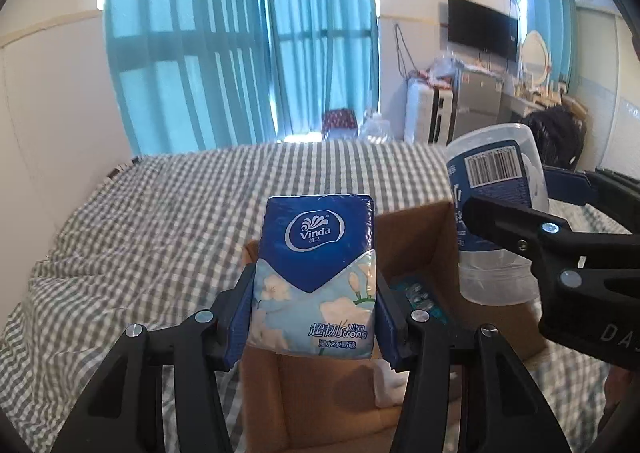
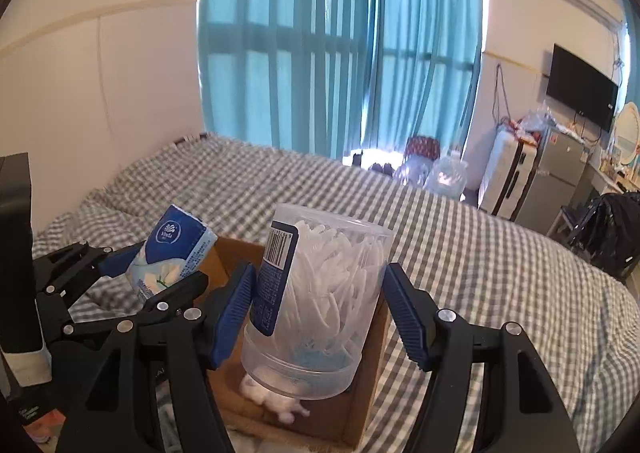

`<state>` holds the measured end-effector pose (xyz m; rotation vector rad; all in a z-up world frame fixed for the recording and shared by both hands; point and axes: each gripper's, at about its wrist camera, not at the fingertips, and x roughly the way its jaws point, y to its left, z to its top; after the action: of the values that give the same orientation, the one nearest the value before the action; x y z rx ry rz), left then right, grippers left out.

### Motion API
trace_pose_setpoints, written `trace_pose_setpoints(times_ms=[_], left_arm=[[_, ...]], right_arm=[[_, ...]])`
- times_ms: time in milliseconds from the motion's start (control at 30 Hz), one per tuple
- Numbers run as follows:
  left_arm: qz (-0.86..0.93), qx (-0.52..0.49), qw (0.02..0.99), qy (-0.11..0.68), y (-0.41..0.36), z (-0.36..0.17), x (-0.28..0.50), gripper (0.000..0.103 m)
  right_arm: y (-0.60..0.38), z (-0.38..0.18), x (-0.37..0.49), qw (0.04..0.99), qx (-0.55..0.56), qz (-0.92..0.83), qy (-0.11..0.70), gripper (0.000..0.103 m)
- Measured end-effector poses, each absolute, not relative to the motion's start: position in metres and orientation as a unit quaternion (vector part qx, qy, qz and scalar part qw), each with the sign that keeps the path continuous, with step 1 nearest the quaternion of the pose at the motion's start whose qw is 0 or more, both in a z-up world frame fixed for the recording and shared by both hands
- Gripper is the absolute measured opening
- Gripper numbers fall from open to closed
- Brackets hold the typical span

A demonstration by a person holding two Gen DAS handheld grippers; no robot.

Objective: Organize objects
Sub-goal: 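Carry both items into the box and open both grippers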

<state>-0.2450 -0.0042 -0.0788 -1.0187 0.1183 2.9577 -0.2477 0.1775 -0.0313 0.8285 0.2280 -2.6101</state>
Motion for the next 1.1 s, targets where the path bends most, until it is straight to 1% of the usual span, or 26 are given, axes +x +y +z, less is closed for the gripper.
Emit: trace_pose_setpoints(times_ms=[133, 267, 433, 500, 533, 567, 600, 633, 667, 733, 800, 867, 900, 1000, 1100], left_arm=[[0.937, -0.345, 0.012, 0.044, -0.003, -0.107, -0.255, 0.053], [0.933, -0.359, 0.016, 0.036, -0.006, -0.124, -0.26, 0.053], [0.934, -0.356, 0.026, 0.031, -0.004, -0.123, -0.258, 0.054], [0.934, -0.356, 0.028, 0.03, -0.002, -0.118, -0.255, 0.057], [0.934, -0.355, 0.031, 0.03, -0.002, -0.116, -0.253, 0.061], [0.934, -0.354, 0.029, 0.03, -0.002, -0.112, -0.252, 0.065], [0.936, -0.351, 0.024, 0.031, -0.001, -0.108, -0.249, 0.078], [0.938, -0.345, 0.015, 0.03, -0.001, -0.102, -0.245, 0.087], [0.941, -0.338, 0.009, 0.028, -0.002, -0.096, -0.24, 0.09], [0.944, -0.329, 0.007, 0.019, -0.005, -0.081, -0.228, 0.092], [0.946, -0.325, 0.01, 0.012, -0.007, -0.066, -0.217, 0.094], [0.95, -0.313, 0.006, 0.007, -0.009, -0.046, -0.202, 0.099], [0.952, -0.306, 0.003, 0.005, -0.009, -0.036, -0.194, 0.103], [0.96, -0.281, 0.001, 0.001, -0.009, -0.006, -0.165, 0.103], [0.963, -0.268, -0.004, 0.003, -0.008, 0.016, -0.14, 0.103]], right_arm=[[0.177, -0.061, -0.267, 0.197, 0.315, -0.925, 0.083, 0.066], [0.177, -0.082, -0.282, 0.192, 0.333, -0.919, 0.083, 0.066], [0.181, -0.098, -0.288, 0.199, 0.359, -0.91, 0.059, 0.066], [0.182, -0.095, -0.283, 0.191, 0.357, -0.912, 0.061, 0.066], [0.183, -0.092, -0.28, 0.187, 0.353, -0.914, 0.062, 0.066], [0.184, -0.086, -0.277, 0.184, 0.349, -0.917, 0.061, 0.07], [0.187, -0.079, -0.274, 0.181, 0.344, -0.919, 0.059, 0.072], [0.189, -0.072, -0.269, 0.179, 0.339, -0.922, 0.057, 0.073], [0.191, -0.064, -0.264, 0.175, 0.334, -0.924, 0.056, 0.073], [0.198, -0.047, -0.253, 0.167, 0.322, -0.93, 0.055, 0.074], [0.205, -0.027, -0.24, 0.162, 0.311, -0.935, 0.056, 0.08], [0.212, -0.006, -0.223, 0.155, 0.297, -0.94, 0.061, 0.082], [0.217, 0.006, -0.212, 0.15, 0.288, -0.944, 0.064, 0.084], [0.231, 0.036, -0.182, 0.142, 0.266, -0.951, 0.066, 0.089], [0.24, 0.061, -0.151, 0.138, 0.249, -0.956, 0.066, 0.091]])
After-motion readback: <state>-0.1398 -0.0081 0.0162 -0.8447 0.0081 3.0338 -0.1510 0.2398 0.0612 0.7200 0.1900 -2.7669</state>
